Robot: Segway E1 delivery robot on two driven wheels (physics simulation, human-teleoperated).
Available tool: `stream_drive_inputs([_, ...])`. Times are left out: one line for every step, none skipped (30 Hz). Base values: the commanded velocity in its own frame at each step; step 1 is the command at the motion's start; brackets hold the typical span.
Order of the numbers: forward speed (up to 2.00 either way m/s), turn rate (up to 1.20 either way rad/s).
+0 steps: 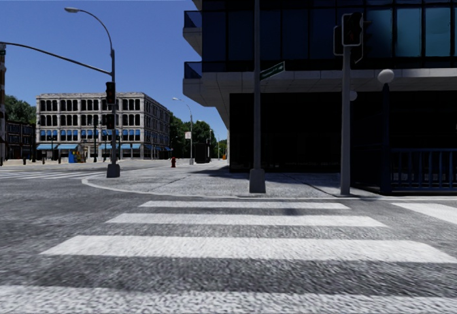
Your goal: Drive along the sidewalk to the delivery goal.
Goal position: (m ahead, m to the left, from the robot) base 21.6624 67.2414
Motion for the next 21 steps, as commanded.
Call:
stream_drive_inputs([1.91,0.00])
stream_drive_inputs([1.91,0.00])
stream_drive_inputs([1.91,0.00])
stream_drive_inputs([1.91,0.00])
stream_drive_inputs([1.91,0.00])
stream_drive_inputs([1.91,0.00])
stream_drive_inputs([1.91,0.00])
stream_drive_inputs([1.91,0.00])
stream_drive_inputs([1.91,0.00])
stream_drive_inputs([1.91,0.00])
stream_drive_inputs([1.91,0.00])
stream_drive_inputs([1.91,0.00])
stream_drive_inputs([1.91,0.00])
stream_drive_inputs([1.91,0.00])
stream_drive_inputs([1.91,0.00])
stream_drive_inputs([1.91,0.00])
stream_drive_inputs([1.91,0.00])
stream_drive_inputs([1.91,0.00])
stream_drive_inputs([1.91,0.00])
stream_drive_inputs([1.91,0.00])
stream_drive_inputs([1.91,0.00])
